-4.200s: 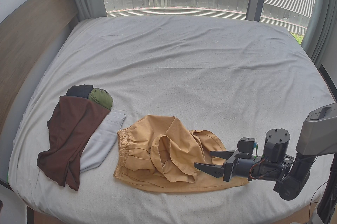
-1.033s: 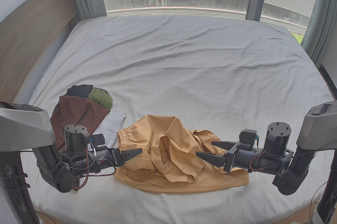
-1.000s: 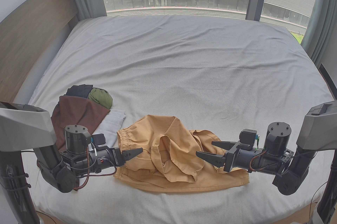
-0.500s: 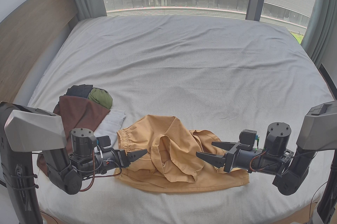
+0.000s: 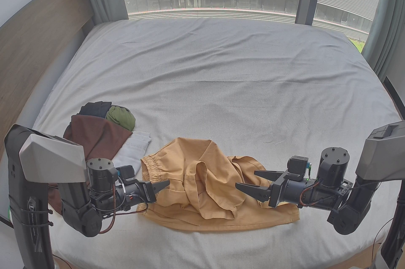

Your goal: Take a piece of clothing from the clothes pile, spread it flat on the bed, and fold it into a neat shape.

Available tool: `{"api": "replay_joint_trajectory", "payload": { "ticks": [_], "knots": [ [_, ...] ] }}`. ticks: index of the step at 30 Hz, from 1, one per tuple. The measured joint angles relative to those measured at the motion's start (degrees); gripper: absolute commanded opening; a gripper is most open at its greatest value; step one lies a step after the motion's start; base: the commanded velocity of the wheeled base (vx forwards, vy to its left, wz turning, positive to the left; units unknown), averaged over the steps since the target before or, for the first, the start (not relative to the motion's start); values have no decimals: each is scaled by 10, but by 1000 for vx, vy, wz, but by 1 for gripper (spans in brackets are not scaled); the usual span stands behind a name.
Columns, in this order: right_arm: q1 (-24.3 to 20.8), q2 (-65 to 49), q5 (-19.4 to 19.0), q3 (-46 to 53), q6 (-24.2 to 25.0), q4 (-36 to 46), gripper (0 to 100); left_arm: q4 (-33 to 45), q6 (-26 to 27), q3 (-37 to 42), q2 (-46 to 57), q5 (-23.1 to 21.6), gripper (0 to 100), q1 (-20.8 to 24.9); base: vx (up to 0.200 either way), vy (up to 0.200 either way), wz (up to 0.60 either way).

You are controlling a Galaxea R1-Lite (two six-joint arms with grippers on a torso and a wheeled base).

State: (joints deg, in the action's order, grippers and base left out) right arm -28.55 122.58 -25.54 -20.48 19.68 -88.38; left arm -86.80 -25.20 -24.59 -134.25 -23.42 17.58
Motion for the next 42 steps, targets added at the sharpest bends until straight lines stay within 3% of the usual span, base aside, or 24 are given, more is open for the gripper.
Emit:
{"api": "replay_joint_trajectory", "payload": {
  "ticks": [27, 42],
  "knots": [
    [-34, -1, 12, 5, 5, 0, 100, -18, -61, 21, 111, -2, 0, -2, 0, 0, 0],
    [-43, 25, 30, -58, 69, 1, 100, -17, -87, 17, 124, -3, 0, -1, 0, 0, 0]
  ]
}}
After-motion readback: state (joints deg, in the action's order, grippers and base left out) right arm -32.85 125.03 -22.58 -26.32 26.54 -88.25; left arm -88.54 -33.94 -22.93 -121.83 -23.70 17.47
